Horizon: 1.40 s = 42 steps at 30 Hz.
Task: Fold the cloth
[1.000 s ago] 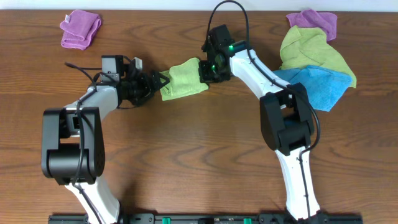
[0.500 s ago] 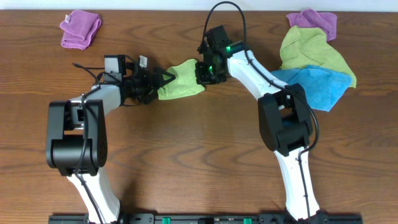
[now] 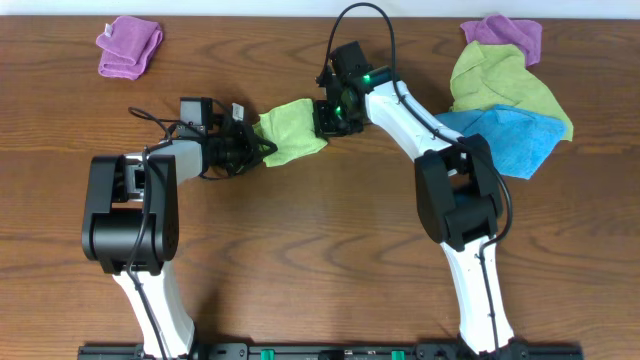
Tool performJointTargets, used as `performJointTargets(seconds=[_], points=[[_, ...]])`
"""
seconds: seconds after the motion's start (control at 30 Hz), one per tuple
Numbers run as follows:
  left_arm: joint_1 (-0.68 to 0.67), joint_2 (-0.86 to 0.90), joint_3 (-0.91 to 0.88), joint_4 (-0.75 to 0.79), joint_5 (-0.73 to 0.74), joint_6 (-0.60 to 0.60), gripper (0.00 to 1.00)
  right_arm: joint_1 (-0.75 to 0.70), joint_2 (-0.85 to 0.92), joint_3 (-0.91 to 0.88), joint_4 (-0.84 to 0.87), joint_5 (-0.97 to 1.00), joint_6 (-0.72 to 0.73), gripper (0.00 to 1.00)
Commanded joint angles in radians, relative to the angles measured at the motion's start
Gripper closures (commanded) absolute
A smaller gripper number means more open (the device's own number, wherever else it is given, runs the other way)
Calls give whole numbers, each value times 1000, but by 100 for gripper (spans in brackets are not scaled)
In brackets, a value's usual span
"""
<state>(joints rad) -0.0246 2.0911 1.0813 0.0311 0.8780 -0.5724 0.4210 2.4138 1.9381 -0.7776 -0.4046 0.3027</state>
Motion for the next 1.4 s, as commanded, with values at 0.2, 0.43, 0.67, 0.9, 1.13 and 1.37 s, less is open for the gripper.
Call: performJointTargets(seconds=[0.2,0.43,0.67,0.9,1.13,1.37], points=[[108,33,36,190,125,-48,94,-106,11,68,-141,-15,-57,99],[227,20,266,317,139,-197,94,-146,11,136,-259,-14,-127,99],[338,20,473,381,-80,-349,94,-142,11,142,-279,-14,-129,98],[387,28,479,384,-332,-406,94,-135,11,142,-303,-14,-129,99],[399,32,479,423,-495,-424,94,-122,11,142,-348,-14,-129,99],[447,160,520,629,-407,-564,94,-107,11,142,-385,-14,-129,99]])
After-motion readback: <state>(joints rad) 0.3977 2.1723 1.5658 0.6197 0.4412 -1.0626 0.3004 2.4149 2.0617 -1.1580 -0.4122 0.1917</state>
